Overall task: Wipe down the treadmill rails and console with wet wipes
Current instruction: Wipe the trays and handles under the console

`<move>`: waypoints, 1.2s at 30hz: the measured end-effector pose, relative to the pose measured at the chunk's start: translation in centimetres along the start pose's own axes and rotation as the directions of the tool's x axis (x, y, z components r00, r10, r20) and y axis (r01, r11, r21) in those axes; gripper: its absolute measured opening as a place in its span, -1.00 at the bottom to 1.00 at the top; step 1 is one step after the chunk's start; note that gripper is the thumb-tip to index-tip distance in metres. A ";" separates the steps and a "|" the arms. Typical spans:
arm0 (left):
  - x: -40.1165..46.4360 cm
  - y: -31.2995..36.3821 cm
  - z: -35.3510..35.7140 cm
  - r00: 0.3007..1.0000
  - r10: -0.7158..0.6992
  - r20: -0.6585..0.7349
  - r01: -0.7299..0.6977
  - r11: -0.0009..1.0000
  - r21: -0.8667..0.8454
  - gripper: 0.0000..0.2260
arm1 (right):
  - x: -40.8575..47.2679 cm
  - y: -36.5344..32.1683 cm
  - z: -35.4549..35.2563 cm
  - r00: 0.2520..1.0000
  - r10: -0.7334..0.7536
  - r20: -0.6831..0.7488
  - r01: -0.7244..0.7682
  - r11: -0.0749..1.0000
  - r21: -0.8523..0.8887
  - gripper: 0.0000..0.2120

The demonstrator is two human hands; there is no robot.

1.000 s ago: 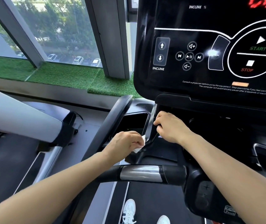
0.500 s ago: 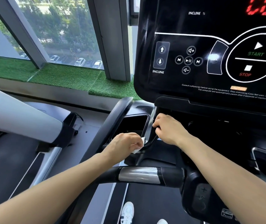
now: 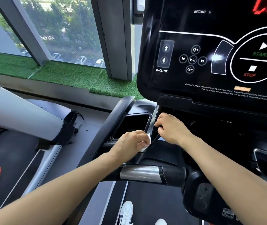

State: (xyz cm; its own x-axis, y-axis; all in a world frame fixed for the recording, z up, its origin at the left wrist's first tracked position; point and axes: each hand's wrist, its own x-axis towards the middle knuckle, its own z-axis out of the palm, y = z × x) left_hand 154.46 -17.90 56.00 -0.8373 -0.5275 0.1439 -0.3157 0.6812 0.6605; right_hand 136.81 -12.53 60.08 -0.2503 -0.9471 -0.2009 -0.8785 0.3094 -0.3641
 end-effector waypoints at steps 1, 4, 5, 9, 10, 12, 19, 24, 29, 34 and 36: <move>-0.3 -0.4 -0.2 1.000 0.011 0.009 -0.011 1.000 0.003 -0.95 | -0.1 -0.1 -0.1 1.000 -0.010 0.002 0.010 1.000 -0.011 -0.72; -1.9 -2.1 -1.3 1.000 0.019 0.023 -0.020 0.999 0.049 -0.96 | -0.5 -0.4 -0.4 0.999 -0.043 0.010 0.044 0.998 -0.054 -0.69; -2.3 -2.8 -1.7 1.000 0.015 0.021 -0.016 0.998 0.067 -0.97 | -0.6 -0.6 -0.4 0.999 -0.052 0.014 0.053 0.996 -0.068 -0.68; -3.5 -4.8 -3.2 0.999 -0.040 -0.012 0.041 0.991 0.127 -0.95 | -1.1 -1.8 -0.1 0.991 -0.117 0.068 0.126 0.981 -0.145 -0.73; -3.4 -4.8 -3.2 0.998 -0.051 -0.027 0.054 0.990 0.132 -0.95 | -1.2 -2.3 0.1 0.985 -0.143 0.096 0.157 0.974 -0.163 -0.74; -2.8 -3.7 -2.6 0.998 -0.036 -0.043 0.041 0.993 0.110 -0.95 | -1.3 -3.2 0.4 0.970 -0.184 0.157 0.213 0.958 -0.193 -0.75; -3.1 -3.4 -2.3 0.999 -0.037 0.004 0.037 0.998 0.045 -0.97 | -1.4 -3.3 0.4 0.960 -0.211 0.184 0.247 0.947 -0.206 -0.75; -4.8 -6.7 -4.8 0.980 -0.194 -0.031 0.197 0.967 0.160 -0.93 | -1.5 -3.3 1.0 0.962 -0.223 0.157 0.253 0.944 -0.213 -0.74; -3.6 -3.2 -2.6 0.990 -0.134 -0.035 0.138 0.983 0.122 -0.94 | -1.2 -3.2 1.1 0.965 -0.214 0.151 0.242 0.950 -0.198 -0.75; -5.1 -5.7 -4.0 0.961 -0.276 -0.019 0.272 0.930 0.246 -0.91 | -1.2 -3.0 1.2 0.960 -0.230 0.157 0.258 0.946 -0.194 -0.75; -5.4 -5.9 -4.3 0.947 -0.318 -0.033 0.313 0.900 0.304 -0.92 | -1.1 -3.0 1.3 0.961 -0.226 0.157 0.254 0.949 -0.188 -0.76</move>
State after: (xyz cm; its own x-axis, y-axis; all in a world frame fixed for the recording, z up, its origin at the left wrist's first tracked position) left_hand 162.71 -21.26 54.46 -0.6779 -0.7335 -0.0492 -0.6817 0.6021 0.4157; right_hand 140.21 -12.29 60.19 0.0223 -0.9670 -0.2538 -0.9735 0.0369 -0.2258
